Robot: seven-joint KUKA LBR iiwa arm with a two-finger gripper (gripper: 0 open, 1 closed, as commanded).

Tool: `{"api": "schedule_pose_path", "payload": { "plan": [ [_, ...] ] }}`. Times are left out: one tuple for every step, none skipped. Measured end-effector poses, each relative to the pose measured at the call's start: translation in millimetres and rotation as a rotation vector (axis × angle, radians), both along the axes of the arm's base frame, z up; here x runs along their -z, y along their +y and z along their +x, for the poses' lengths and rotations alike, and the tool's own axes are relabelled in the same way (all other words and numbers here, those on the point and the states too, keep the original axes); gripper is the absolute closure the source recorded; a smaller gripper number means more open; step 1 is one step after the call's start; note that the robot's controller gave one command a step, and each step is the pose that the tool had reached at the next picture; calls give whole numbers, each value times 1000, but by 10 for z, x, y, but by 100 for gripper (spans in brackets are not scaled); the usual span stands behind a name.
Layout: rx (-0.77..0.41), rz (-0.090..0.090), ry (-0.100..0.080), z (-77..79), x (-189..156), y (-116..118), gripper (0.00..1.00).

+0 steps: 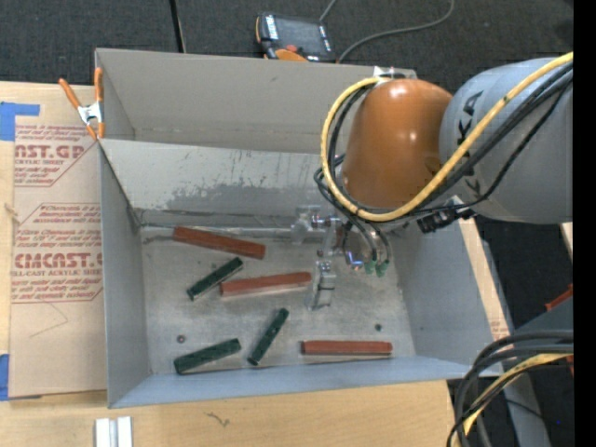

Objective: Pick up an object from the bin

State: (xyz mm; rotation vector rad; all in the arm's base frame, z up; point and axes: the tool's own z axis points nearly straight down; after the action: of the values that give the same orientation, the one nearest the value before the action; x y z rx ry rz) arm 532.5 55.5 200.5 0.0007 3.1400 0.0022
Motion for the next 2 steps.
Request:
{"api": "schedule_pose_path", "payload": {
  "plan": [
    [3, 1, 1, 546, 1338, 105, 0],
    [5, 3, 4, 109, 1311, 839, 0]
  ]
}}
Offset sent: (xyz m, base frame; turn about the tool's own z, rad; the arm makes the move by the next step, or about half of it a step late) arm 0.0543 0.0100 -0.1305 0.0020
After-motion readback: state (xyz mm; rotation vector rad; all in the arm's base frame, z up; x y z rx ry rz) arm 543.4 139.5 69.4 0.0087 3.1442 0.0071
